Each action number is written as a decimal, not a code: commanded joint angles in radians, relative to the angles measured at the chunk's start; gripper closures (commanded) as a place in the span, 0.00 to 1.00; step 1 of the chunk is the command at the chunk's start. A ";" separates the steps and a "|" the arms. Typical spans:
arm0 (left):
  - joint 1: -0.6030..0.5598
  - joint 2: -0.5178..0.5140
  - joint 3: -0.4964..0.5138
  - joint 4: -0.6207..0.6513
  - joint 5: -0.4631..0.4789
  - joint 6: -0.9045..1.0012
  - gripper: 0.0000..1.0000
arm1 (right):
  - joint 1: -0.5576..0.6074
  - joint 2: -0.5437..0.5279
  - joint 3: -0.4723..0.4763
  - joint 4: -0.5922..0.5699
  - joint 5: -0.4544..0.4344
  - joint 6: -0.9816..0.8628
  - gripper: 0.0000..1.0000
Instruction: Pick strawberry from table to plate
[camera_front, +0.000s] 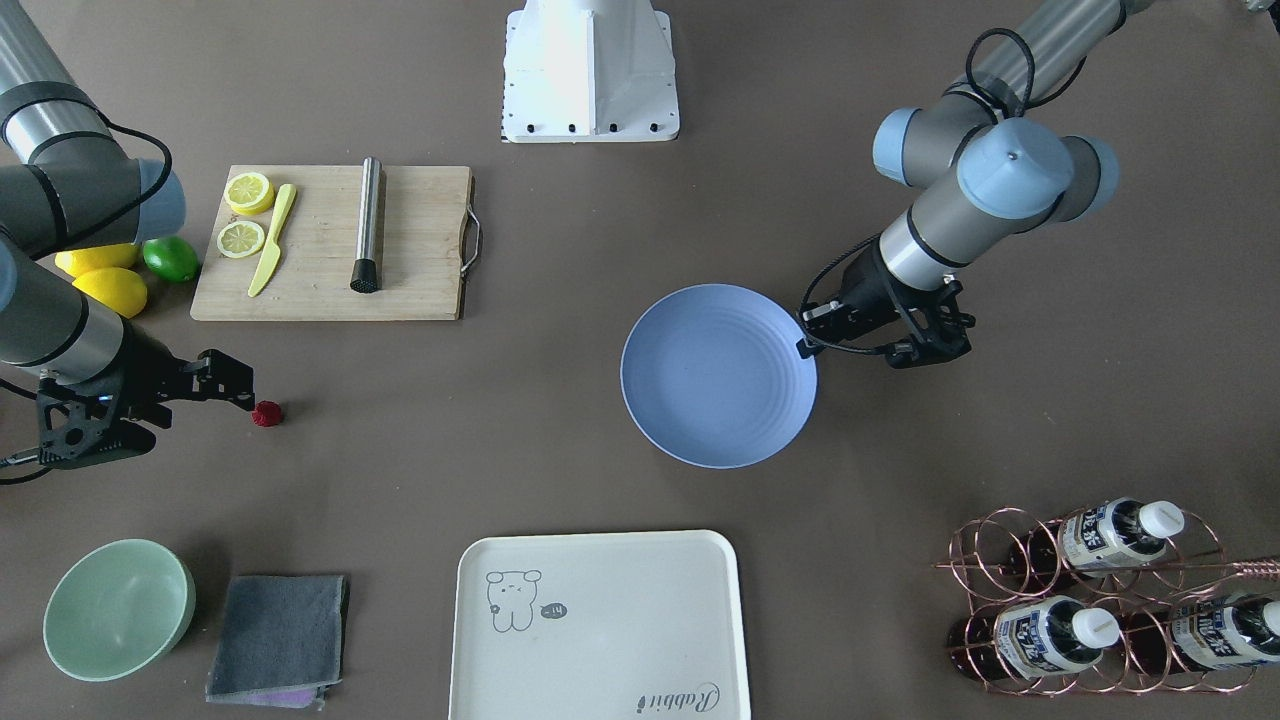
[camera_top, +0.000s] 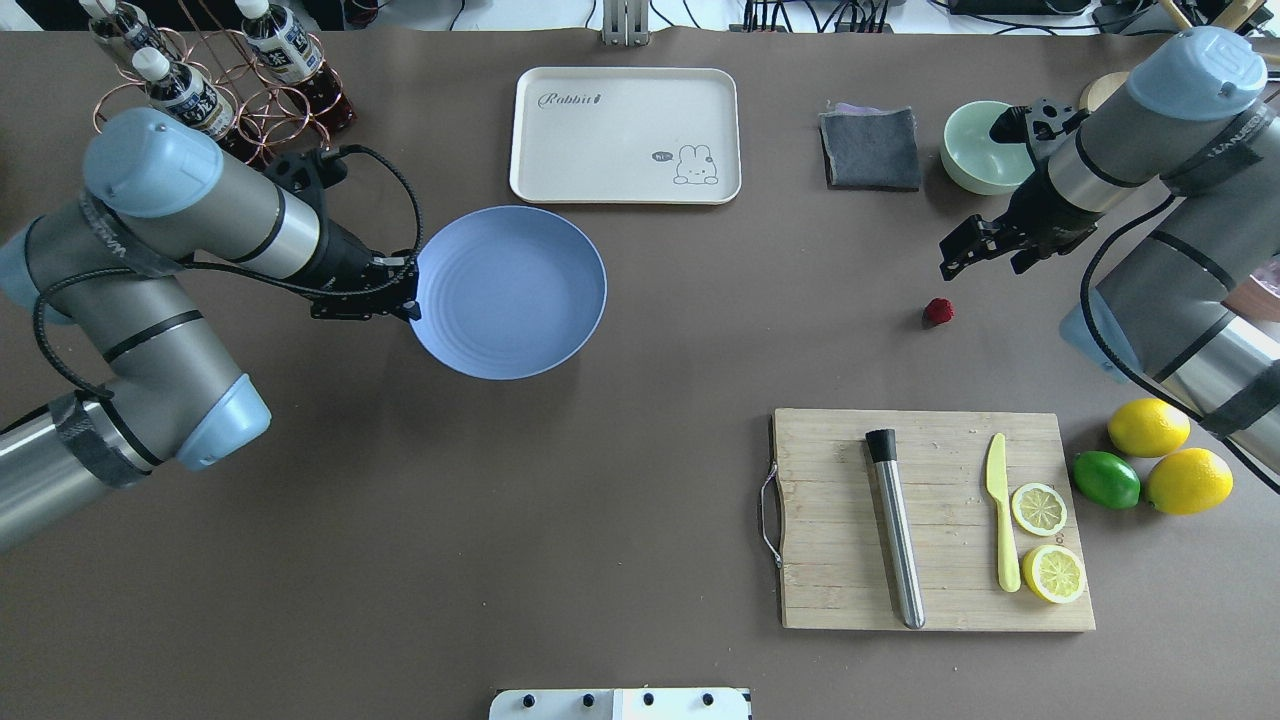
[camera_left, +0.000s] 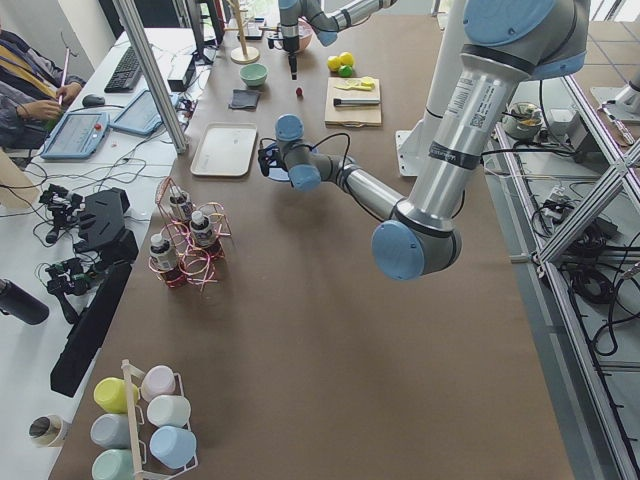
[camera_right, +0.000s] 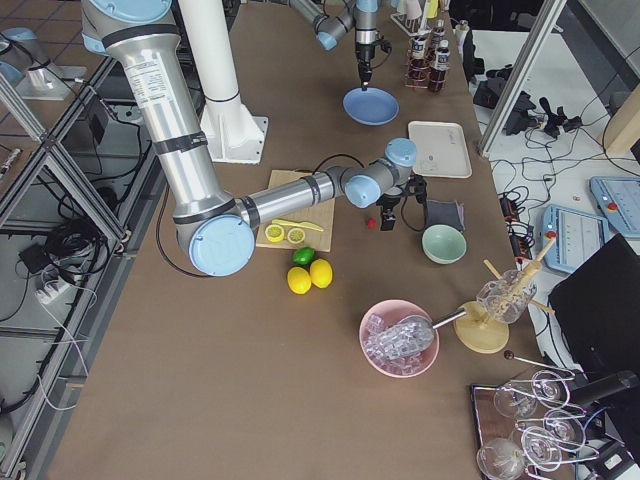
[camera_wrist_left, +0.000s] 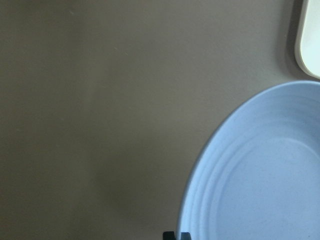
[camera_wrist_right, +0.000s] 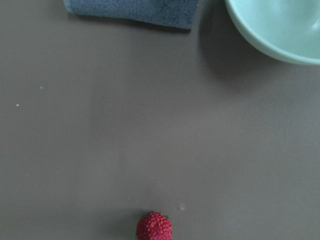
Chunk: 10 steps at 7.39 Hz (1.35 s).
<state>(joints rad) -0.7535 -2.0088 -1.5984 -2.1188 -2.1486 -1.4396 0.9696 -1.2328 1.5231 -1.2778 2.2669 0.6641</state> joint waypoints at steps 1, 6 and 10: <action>0.065 -0.031 -0.003 0.025 0.058 -0.034 1.00 | -0.061 0.015 -0.018 0.003 -0.044 0.029 0.01; 0.154 -0.085 0.000 0.025 0.122 -0.110 1.00 | -0.098 0.021 -0.051 0.012 -0.089 0.029 0.19; 0.167 -0.088 -0.003 0.023 0.160 -0.108 0.26 | -0.095 0.036 -0.074 0.017 -0.089 0.026 0.81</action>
<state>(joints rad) -0.5960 -2.0967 -1.6009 -2.0943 -2.0097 -1.5490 0.8720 -1.1939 1.4523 -1.2626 2.1786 0.6928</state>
